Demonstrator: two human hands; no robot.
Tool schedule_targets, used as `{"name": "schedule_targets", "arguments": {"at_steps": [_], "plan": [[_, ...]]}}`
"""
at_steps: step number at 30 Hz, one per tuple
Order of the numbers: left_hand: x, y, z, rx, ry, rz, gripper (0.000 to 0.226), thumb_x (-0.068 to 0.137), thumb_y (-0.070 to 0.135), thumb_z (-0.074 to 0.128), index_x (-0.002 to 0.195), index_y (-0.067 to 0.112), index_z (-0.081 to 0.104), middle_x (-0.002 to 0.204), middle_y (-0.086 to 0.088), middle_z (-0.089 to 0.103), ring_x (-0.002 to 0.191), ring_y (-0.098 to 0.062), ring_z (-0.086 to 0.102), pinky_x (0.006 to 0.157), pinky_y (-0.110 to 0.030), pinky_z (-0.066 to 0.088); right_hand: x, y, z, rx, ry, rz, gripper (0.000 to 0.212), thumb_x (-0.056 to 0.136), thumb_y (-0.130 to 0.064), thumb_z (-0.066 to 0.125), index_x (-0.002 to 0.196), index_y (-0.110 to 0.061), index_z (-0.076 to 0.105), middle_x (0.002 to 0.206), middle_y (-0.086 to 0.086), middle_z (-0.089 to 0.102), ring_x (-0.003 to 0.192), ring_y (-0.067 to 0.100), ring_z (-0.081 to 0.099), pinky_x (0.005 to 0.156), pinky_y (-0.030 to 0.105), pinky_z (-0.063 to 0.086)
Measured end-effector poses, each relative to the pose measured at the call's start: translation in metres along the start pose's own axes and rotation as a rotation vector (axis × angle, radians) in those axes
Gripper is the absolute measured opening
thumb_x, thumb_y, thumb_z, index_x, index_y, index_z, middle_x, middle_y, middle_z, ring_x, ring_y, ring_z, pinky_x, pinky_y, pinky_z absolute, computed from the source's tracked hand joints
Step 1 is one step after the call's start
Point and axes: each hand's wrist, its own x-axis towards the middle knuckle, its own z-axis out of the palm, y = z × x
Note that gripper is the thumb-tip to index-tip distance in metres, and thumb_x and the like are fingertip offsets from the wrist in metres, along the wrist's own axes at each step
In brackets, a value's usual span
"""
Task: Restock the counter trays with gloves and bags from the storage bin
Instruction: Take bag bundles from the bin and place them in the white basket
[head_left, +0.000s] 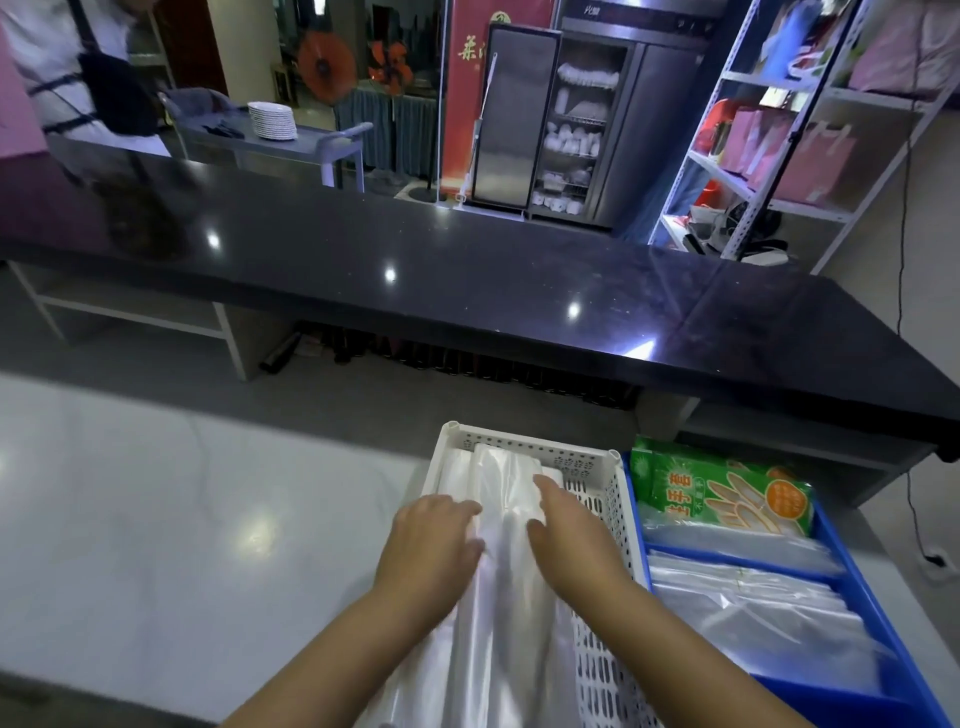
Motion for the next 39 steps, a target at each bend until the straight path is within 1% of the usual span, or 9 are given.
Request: {"name": "schedule_targets", "arguments": {"at_steps": [4, 10, 13, 16, 19, 21, 25, 33, 39], "plan": [[-0.009, 0.022, 0.032, 0.184, -0.244, 0.264, 0.072, 0.081, 0.060, 0.042, 0.144, 0.032, 0.022, 0.157, -0.003, 0.016, 0.145, -0.021, 0.002, 0.116, -0.041, -0.004, -0.003, 0.025, -0.004, 0.036, 0.032, 0.053, 0.043, 0.091, -0.011, 0.044, 0.131, -0.025, 0.046, 0.129, 0.002, 0.058, 0.112, 0.023, 0.056, 0.091, 0.031, 0.045], [-0.019, 0.013, 0.046, 0.336, -0.374, 0.282, 0.083, 0.081, 0.070, 0.028, 0.146, 0.033, -0.007, 0.157, -0.001, -0.016, 0.136, -0.015, -0.029, 0.108, -0.044, -0.025, 0.006, 0.040, -0.003, -0.063, 0.073, -0.003, 0.036, 0.091, -0.016, 0.040, 0.122, -0.030, 0.055, 0.115, -0.002, 0.067, 0.098, 0.020, 0.063, 0.076, 0.028, 0.047], [-0.023, 0.015, 0.034, 0.311, -0.340, 0.207, 0.078, 0.085, 0.063, 0.033, 0.147, 0.031, -0.001, 0.158, -0.001, -0.011, 0.141, -0.015, -0.021, 0.112, -0.042, -0.019, 0.011, 0.038, -0.005, -0.143, 0.053, -0.126, 0.037, 0.091, -0.015, 0.039, 0.122, -0.028, 0.056, 0.116, -0.001, 0.066, 0.100, 0.022, 0.062, 0.077, 0.029, 0.046], [-0.033, 0.012, 0.007, 0.298, -0.078, 0.091, 0.062, 0.085, 0.048, 0.049, 0.141, 0.026, 0.034, 0.150, 0.001, 0.035, 0.140, -0.022, 0.027, 0.116, -0.040, 0.016, 0.014, 0.022, -0.004, -0.202, 0.045, -0.295, 0.037, 0.092, -0.016, 0.039, 0.122, -0.028, 0.056, 0.115, -0.003, 0.067, 0.098, 0.021, 0.062, 0.074, 0.029, 0.045], [-0.062, 0.000, -0.026, 0.298, 0.183, -0.041, 0.035, 0.065, 0.032, 0.075, 0.098, 0.024, 0.068, 0.090, 0.008, 0.071, 0.083, -0.016, 0.066, 0.078, -0.027, 0.052, 0.009, -0.007, 0.004, -0.236, -0.003, -0.506, 0.036, 0.090, -0.014, 0.040, 0.120, -0.025, 0.056, 0.111, -0.001, 0.067, 0.096, 0.024, 0.063, 0.073, 0.031, 0.048], [-0.091, -0.013, -0.042, 0.332, 0.266, -0.148, 0.028, 0.058, 0.025, 0.081, 0.084, 0.023, 0.071, 0.071, 0.007, 0.068, 0.063, -0.016, 0.063, 0.061, -0.025, 0.053, 0.000, -0.034, 0.013, -0.249, -0.035, -0.650, 0.033, 0.089, -0.012, 0.040, 0.114, -0.021, 0.059, 0.105, 0.001, 0.068, 0.093, 0.026, 0.063, 0.073, 0.033, 0.052], [-0.157, -0.031, -0.076, 0.417, 0.287, -0.363, 0.024, 0.056, 0.021, 0.084, 0.076, 0.020, 0.071, 0.065, 0.004, 0.067, 0.057, -0.019, 0.063, 0.051, -0.025, 0.052, -0.034, -0.091, 0.036, -0.292, -0.059, -0.897, 0.024, 0.089, -0.011, 0.039, 0.098, -0.016, 0.061, 0.089, 0.004, 0.067, 0.080, 0.027, 0.063, 0.066, 0.033, 0.053], [-0.315, -0.076, -0.129, 0.355, 0.412, -0.775, 0.011, 0.072, 0.017, 0.076, 0.082, 0.018, 0.072, 0.072, 0.002, 0.068, 0.068, -0.022, 0.064, 0.055, -0.032, 0.049, -0.119, -0.184, 0.097, -0.368, -0.203, -1.151, 0.020, 0.084, -0.012, 0.045, 0.096, -0.017, 0.061, 0.087, 0.002, 0.065, 0.080, 0.027, 0.062, 0.063, 0.032, 0.049], [-0.430, -0.119, -0.146, 0.293, 0.415, -0.949, 0.014, 0.085, 0.026, 0.061, 0.094, 0.023, 0.070, 0.091, 0.003, 0.069, 0.086, -0.020, 0.062, 0.067, -0.033, 0.048, -0.195, -0.247, 0.154, -0.374, -0.266, -1.266, 0.008, 0.086, -0.018, 0.049, 0.081, -0.015, 0.055, 0.080, 0.005, 0.065, 0.067, 0.028, 0.057, 0.047, 0.029, 0.030]]}}
